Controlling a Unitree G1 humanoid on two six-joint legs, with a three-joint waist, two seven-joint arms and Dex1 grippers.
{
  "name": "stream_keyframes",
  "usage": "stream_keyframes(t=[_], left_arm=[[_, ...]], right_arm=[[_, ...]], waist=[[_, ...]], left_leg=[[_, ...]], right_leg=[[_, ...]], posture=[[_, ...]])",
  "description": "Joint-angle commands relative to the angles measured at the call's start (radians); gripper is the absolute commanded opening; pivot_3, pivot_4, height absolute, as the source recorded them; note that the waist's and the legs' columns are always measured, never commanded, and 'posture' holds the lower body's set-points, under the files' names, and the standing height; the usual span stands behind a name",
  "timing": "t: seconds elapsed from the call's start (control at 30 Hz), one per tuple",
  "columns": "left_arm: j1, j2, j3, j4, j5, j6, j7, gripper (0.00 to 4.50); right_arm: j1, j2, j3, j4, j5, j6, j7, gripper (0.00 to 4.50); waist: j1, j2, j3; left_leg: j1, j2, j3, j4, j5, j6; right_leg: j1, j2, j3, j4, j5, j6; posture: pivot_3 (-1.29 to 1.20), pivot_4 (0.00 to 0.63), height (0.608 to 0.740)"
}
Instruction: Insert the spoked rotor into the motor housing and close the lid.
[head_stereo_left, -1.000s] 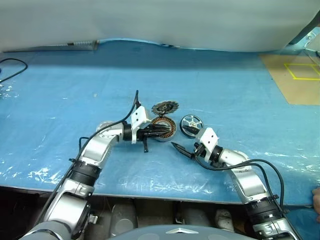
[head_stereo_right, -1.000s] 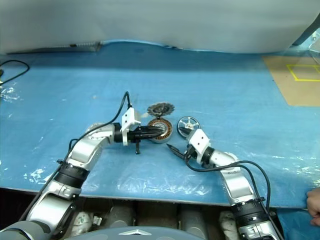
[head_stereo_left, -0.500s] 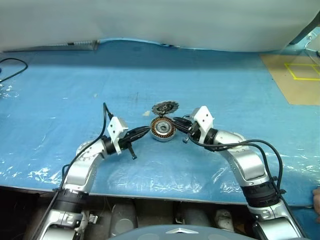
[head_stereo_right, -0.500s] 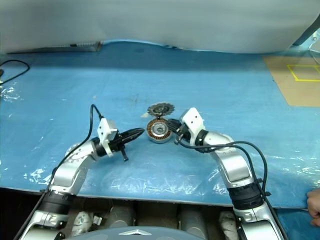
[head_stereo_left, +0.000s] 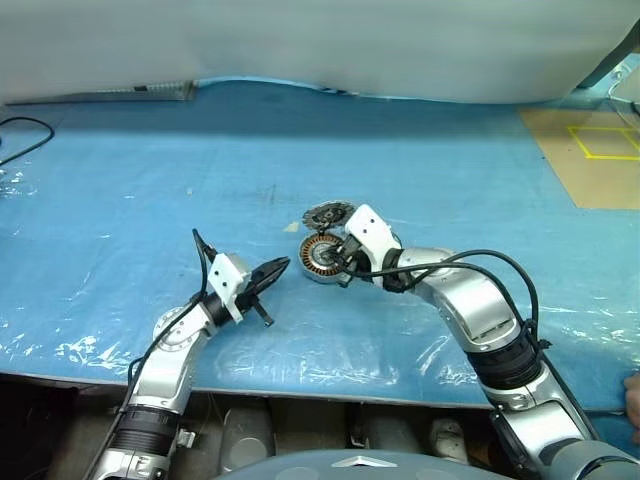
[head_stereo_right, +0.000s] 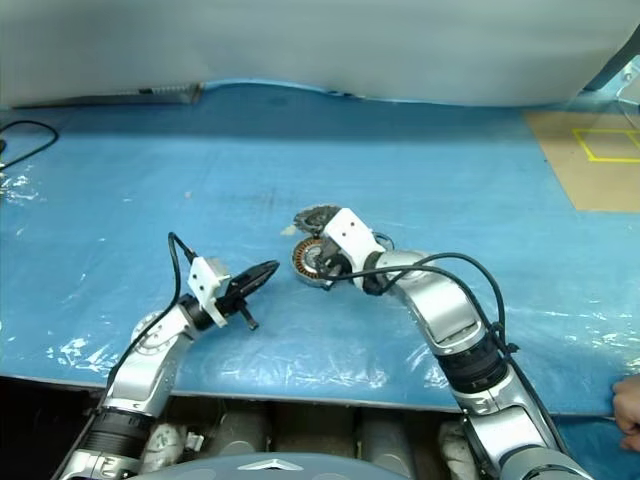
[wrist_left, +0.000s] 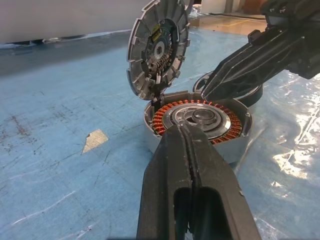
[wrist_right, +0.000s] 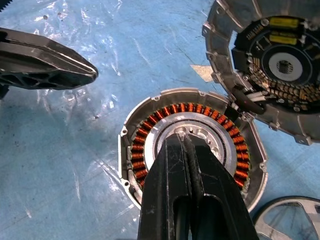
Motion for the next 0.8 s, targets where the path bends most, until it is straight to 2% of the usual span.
stream_keyframes(t=[0.03,0.8], left_arm=[[0.003,-0.005,0.0,-0.016,-0.016,-0.019,0.003,0.0],[0.015,-0.035,-0.009,0.027,-0.029,-0.04,-0.008,0.0]], right_arm=[[-0.019,0.007,-0.003,-0.033,0.01,0.018,-0.012,0.03],[-0.081,0.037,0.03,0.081,-0.007,0.043,-0.042,0.03]], waist=[[0.0,0.0,0.0],[0.0,0.0,0.0]], left_leg=[[0.0,0.0,0.0,0.0,0.0,0.0],[0.002,0.0,0.0,0.001,0.0,0.0]], right_leg=[[0.0,0.0,0.0,0.0,0.0,0.0],[0.001,0.0,0.001,0.002,0.0,0.0]], posture=[[0.0,0.15,0.74],[0.0,0.15,0.74]])
